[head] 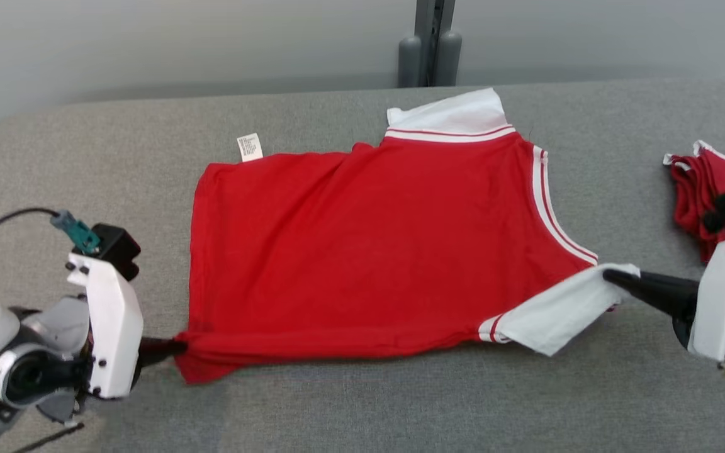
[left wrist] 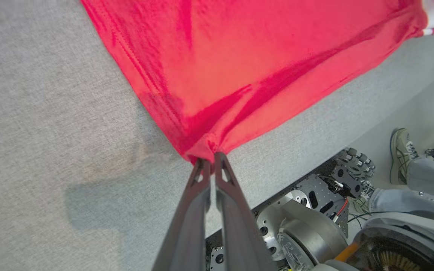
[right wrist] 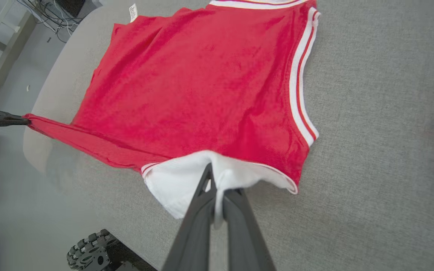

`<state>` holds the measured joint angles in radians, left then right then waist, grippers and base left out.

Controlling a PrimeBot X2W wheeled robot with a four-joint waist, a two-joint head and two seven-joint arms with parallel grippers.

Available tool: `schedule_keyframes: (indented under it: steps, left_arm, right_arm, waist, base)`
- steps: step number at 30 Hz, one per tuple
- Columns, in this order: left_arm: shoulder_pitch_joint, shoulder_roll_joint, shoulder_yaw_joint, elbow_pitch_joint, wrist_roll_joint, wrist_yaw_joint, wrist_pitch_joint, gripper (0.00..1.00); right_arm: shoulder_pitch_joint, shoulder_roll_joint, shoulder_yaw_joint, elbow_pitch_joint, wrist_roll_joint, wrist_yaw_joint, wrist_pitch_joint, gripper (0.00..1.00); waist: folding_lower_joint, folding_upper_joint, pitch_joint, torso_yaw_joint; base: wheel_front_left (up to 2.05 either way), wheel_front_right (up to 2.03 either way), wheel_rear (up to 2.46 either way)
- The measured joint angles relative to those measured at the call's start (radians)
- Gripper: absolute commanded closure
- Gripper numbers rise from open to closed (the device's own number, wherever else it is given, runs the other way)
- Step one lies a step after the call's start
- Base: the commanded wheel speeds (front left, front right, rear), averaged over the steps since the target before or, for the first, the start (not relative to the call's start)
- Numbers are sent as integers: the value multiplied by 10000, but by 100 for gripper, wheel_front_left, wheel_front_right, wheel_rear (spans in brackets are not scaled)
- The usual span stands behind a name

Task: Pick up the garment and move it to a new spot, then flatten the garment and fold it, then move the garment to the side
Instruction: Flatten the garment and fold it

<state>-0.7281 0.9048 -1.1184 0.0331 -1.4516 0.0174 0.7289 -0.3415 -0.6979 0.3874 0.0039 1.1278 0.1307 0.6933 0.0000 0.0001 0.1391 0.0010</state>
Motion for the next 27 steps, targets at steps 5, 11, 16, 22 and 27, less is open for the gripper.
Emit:
schedule_keyframes:
  steps: [5, 11, 16, 22, 27]
  left_arm:
    - [-980, -606, 232, 1285, -192, -136, 571, 100]
    - [-1617, -1118, 426, 2500, -288, -445, 848, 100]
    - [-2138, -1592, 508, 3300, -161, -694, 803, 100]
    - [-2389, -1822, 441, 3824, 77, -913, 809, 100]
    - [-2405, -2021, 449, 4199, 81, -1060, 679, 100]
  right_arm:
    - [-1141, 936, -566, 811, -520, 0, 763, 100]
    - [-2151, 1789, -836, 1919, -1112, 0, 1254, 100]
    - [-2913, 2307, -951, 2803, -1570, 0, 1312, 100]
    - [-3591, 2648, -880, 3480, -2086, 0, 966, 100]
    - [-3796, 2790, -711, 3954, -2150, 0, 704, 80]
  waist:
    - [0, 0, 776, 68]
    - [0, 0, 1380, 104]
    - [0, 0, 1594, 74]
    - [0, 0, 1801, 42]
    - [0, 0, 1854, 80]
  base:
    - [0, 0, 0]
    - [0, 0, 0]
    - [0, 0, 0]
    - [0, 0, 0]
    - [0, 0, 0]
